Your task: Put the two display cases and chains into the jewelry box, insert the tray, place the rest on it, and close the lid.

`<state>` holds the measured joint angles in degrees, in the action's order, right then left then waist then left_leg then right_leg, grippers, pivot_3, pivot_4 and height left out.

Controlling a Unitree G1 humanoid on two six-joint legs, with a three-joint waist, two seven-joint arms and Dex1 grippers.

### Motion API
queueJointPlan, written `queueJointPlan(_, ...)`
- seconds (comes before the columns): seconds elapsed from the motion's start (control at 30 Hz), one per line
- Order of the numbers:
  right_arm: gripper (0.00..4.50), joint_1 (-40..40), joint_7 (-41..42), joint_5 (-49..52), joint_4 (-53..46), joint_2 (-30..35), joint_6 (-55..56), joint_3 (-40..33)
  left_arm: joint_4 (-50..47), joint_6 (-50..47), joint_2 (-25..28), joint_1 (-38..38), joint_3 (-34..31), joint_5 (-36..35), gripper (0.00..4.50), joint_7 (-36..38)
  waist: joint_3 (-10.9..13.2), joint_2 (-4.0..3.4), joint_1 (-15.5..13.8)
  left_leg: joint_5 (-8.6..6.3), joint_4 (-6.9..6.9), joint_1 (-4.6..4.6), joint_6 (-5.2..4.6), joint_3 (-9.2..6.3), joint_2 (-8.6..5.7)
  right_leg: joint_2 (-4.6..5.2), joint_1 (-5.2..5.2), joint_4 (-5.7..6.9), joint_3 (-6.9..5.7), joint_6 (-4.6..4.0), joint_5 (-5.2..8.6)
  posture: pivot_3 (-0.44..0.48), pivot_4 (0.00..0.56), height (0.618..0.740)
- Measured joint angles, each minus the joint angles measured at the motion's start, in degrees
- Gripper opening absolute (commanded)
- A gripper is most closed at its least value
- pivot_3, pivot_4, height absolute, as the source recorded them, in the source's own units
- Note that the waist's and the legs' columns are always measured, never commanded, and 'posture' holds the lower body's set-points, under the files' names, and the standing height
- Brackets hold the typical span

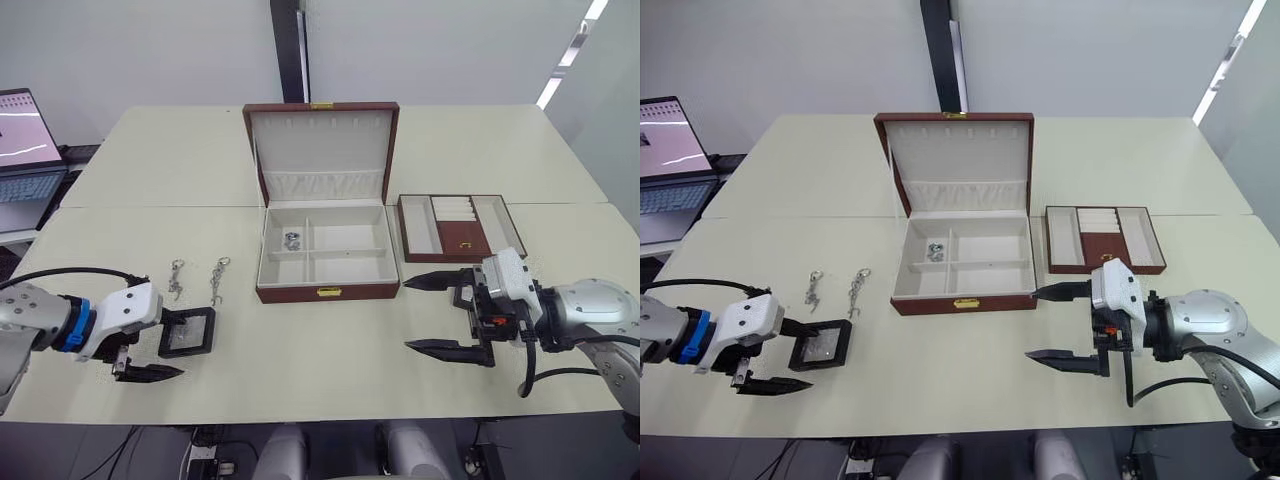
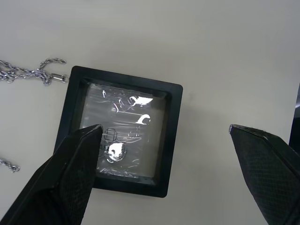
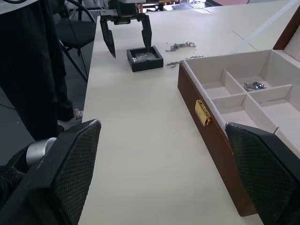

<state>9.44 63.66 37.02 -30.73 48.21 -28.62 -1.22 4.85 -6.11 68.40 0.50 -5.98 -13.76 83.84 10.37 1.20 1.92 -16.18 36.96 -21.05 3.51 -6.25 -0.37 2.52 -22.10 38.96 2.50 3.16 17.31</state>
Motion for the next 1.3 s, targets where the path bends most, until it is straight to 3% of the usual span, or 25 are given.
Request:
queueJointPlan(0.37,4.50,0.02,-0.65,-0.02,0.27,-0.03,0.08,0.32,-0.30,1.40,-0.34,-0.95,1.22,1.58,4.49,-1.23,0.00,0.00,-0.01,0.00,0.01,0.01,0.00,0.00,0.02,-0.03,0.00,0.02,0.00,0.00,0.00,0.000,0.150,0.740)
queueJointPlan(0.5,4.50,0.15,-1.31,-0.01,0.26,-0.02,-0.34,0.37,-0.20,1.59,-0.77,-0.88,1.23,1.67,3.60,-1.99,0.00,0.00,0.00,0.00,0.01,0.01,0.00,0.00,0.02,-0.03,0.00,0.02,0.00,0.00,0.00,0.000,0.150,0.740)
queueJointPlan(0.9,4.50,0.39,-2.25,0.17,0.19,-0.02,-0.96,0.60,0.37,2.74,-1.11,-0.64,1.34,2.05,0.07,-2.08,0.00,0.00,-0.01,0.00,0.01,0.01,0.00,0.00,0.02,-0.03,0.00,0.02,0.00,0.00,0.00,0.000,0.150,0.740)
queueJointPlan(1.3,4.50,-0.04,-0.85,0.20,0.10,-0.11,-0.28,0.60,1.18,2.75,-1.17,0.32,1.34,2.24,0.03,-2.27,0.00,0.00,0.01,0.00,0.01,0.02,0.00,0.00,0.02,-0.04,0.01,0.02,0.00,-0.01,0.00,0.000,0.150,0.740)
